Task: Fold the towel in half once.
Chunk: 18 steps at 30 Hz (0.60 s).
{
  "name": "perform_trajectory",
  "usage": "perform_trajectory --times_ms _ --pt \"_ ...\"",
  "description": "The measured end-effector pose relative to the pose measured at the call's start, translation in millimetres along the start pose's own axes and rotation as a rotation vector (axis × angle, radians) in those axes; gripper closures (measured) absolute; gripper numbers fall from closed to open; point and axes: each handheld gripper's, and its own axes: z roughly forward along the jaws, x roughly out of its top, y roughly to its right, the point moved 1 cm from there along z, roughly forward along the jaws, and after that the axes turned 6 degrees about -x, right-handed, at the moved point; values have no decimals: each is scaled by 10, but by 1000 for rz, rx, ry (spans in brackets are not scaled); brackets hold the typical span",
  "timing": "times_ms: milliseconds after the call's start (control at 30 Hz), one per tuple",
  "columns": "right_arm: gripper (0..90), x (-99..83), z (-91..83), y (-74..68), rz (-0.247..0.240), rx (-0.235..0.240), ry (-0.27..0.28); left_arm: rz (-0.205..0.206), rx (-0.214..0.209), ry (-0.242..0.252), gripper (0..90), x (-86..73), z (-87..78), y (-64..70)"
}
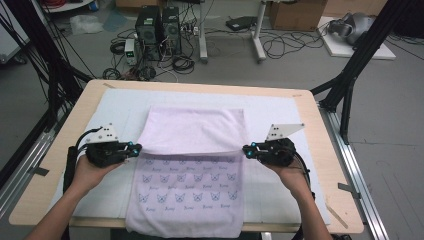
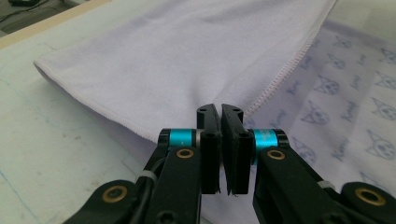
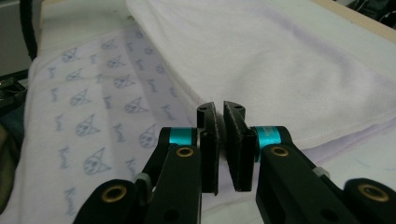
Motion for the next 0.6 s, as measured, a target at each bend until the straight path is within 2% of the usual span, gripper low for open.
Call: perform_trajectory --times_ms 133,300,367,400,433,500,600 --pt "848 -54 -132 -178 -20 23 5 23 0 -2 854 -70 -90 185" --pt "849 -218 -200 -417 -41 74 -40 37 -20 -20 853 -283 -140 444" --pt "843 -332 -173 -464 -27 95 -59 40 -39 -38 839 -389 -116 516" --pt "811 -397 -142 -477 -21 112 -71 37 -46 -47 799 -419 -101 527" --pt "759 -425 -122 -474 -18 106 -76 35 -51 -62 751 -452 -80 525" --pt "736 -463 -85 -448 11 110 -67 17 -66 -72 655 -496 -35 505" --pt "704 -443 3 -457 -8 108 -71 18 -85 -82 619 -508 22 472"
